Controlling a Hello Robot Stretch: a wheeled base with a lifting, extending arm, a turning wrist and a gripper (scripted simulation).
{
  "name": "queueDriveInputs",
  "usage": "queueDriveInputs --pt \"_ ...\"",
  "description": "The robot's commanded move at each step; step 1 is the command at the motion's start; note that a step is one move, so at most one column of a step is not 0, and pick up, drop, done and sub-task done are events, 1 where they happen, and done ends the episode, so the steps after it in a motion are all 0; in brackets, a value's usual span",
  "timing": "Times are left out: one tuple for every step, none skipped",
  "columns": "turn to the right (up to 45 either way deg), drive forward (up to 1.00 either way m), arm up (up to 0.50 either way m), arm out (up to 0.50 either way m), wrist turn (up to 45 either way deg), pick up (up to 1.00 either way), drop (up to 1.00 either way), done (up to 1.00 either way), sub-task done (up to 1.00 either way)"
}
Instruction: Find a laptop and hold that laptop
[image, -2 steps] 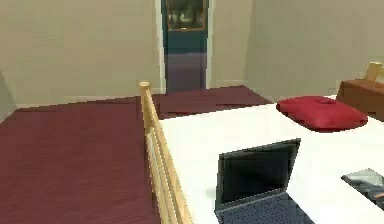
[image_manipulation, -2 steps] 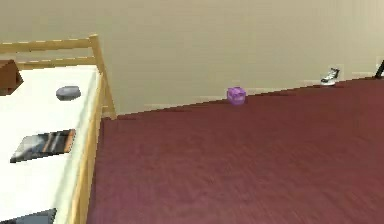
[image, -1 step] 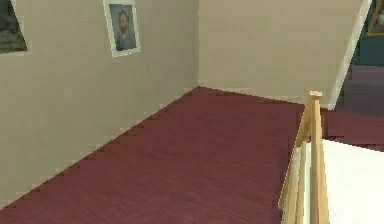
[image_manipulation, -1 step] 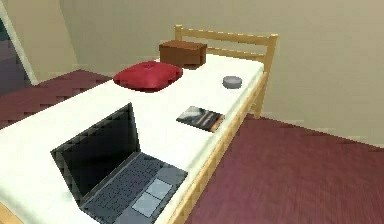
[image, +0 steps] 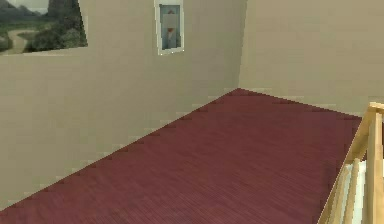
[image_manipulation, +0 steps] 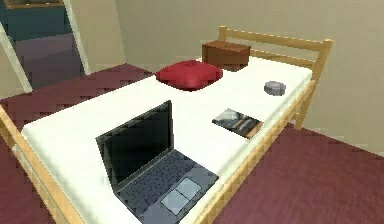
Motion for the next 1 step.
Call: queueDriveInputs --pt "0.0 0.00 0.50 0.00 0.0 0.00 0.00 0.00 0.00"
